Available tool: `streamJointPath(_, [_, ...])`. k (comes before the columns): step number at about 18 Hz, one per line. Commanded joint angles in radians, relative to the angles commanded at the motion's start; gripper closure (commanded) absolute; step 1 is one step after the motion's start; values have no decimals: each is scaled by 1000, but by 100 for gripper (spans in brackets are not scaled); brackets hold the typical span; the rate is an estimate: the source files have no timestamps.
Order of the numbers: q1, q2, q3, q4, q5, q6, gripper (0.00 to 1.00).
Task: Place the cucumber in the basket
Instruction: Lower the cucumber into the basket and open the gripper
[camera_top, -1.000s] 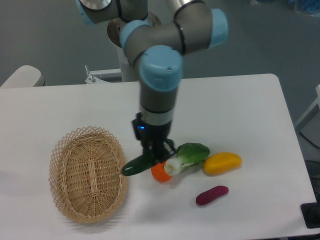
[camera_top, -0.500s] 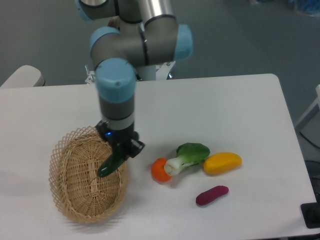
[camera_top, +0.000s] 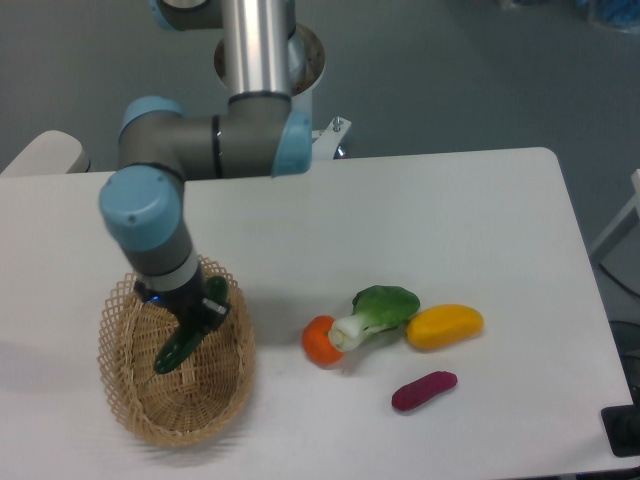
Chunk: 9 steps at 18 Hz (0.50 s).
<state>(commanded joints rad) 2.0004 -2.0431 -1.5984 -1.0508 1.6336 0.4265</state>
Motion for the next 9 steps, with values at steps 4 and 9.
streamJointPath(4, [-15, -29, -9, 3, 11, 12, 81])
streamJointPath(9, [-20, -37, -6, 9, 11, 23, 67])
